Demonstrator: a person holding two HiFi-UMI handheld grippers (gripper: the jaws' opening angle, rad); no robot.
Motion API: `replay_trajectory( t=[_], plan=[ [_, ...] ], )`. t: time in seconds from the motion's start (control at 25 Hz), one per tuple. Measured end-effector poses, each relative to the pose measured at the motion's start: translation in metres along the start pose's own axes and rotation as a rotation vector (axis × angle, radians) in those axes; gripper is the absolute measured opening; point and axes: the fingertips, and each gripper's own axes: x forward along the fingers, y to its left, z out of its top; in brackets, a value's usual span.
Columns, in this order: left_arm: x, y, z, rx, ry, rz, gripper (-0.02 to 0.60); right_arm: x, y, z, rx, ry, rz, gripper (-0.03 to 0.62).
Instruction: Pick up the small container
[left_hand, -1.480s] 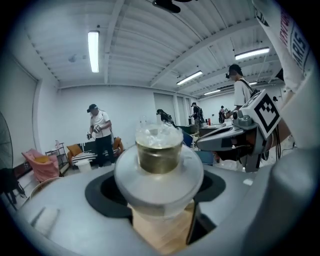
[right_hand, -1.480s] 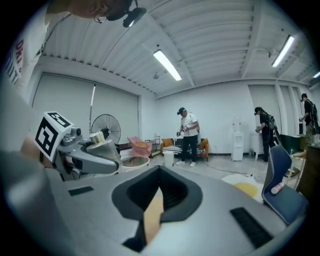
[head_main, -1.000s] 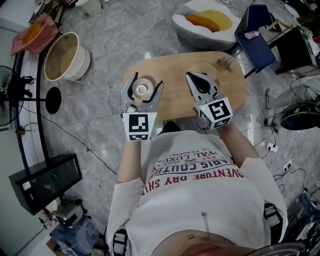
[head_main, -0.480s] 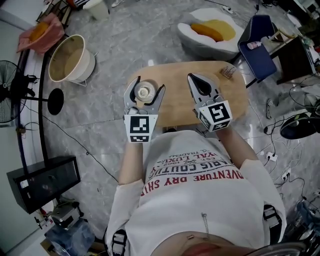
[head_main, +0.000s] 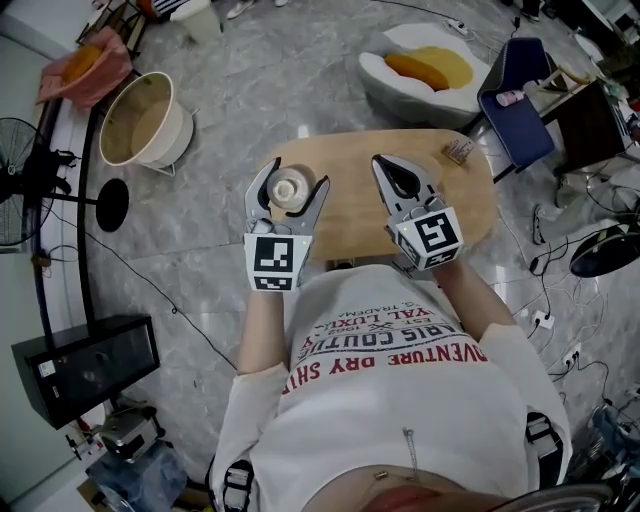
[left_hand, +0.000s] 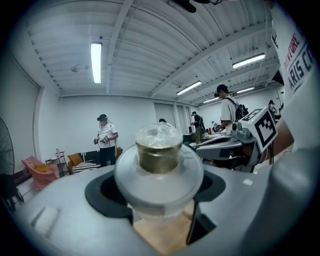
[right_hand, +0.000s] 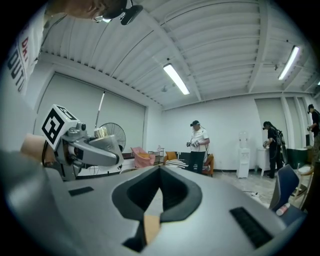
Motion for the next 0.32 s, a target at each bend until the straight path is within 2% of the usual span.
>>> replay_trajectory(
  t=[0.32],
  plan=[
    [0.007, 0.006, -0.005, 0.002, 0.011, -0.006, 0.342, 0.014, 0.0, -0.002, -0.01, 0.004, 0.019, -0.005]
  ],
)
